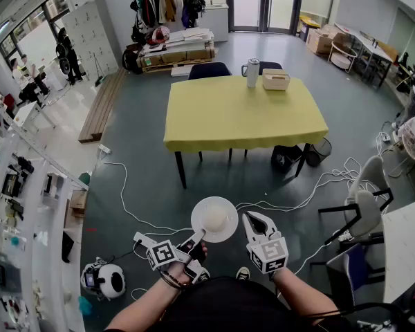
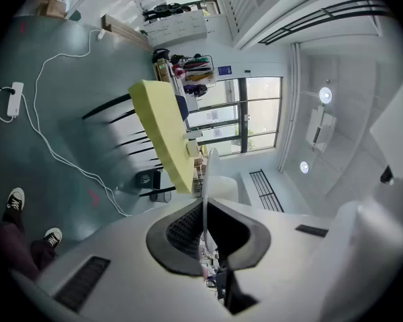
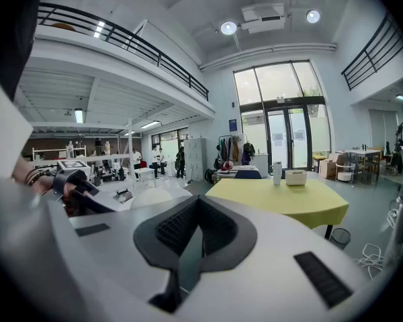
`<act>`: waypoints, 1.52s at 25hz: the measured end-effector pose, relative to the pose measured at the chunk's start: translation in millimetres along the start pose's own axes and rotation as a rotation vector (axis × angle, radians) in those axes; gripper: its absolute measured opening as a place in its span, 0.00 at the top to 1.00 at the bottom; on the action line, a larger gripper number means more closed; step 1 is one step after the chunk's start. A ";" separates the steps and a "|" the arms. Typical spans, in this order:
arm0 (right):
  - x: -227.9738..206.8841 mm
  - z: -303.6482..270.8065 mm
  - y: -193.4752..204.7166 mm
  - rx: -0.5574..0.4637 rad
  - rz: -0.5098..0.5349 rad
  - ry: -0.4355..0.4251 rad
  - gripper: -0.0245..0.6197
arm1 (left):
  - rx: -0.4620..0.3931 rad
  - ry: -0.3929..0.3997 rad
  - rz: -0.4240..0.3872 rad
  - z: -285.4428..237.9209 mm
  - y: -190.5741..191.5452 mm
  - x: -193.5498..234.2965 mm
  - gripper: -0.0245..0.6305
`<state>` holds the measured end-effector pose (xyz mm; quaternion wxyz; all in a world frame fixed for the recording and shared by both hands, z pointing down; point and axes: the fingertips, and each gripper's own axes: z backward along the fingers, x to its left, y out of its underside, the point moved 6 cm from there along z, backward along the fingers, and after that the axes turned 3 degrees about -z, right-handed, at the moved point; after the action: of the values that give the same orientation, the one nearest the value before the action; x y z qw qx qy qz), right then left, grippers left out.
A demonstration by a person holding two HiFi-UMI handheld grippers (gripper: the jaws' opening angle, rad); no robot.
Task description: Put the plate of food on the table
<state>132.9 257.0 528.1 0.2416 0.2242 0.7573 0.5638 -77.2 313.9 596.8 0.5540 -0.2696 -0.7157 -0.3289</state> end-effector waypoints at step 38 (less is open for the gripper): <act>40.5 -75.3 -24.0 -0.011 -0.074 0.081 0.95 | 0.030 0.023 0.001 18.1 -96.9 8.5 0.94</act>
<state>53.1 219.3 519.1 0.2329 0.1716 0.7710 0.5673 -163.1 266.2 585.4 0.5663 -0.2577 -0.7141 -0.3208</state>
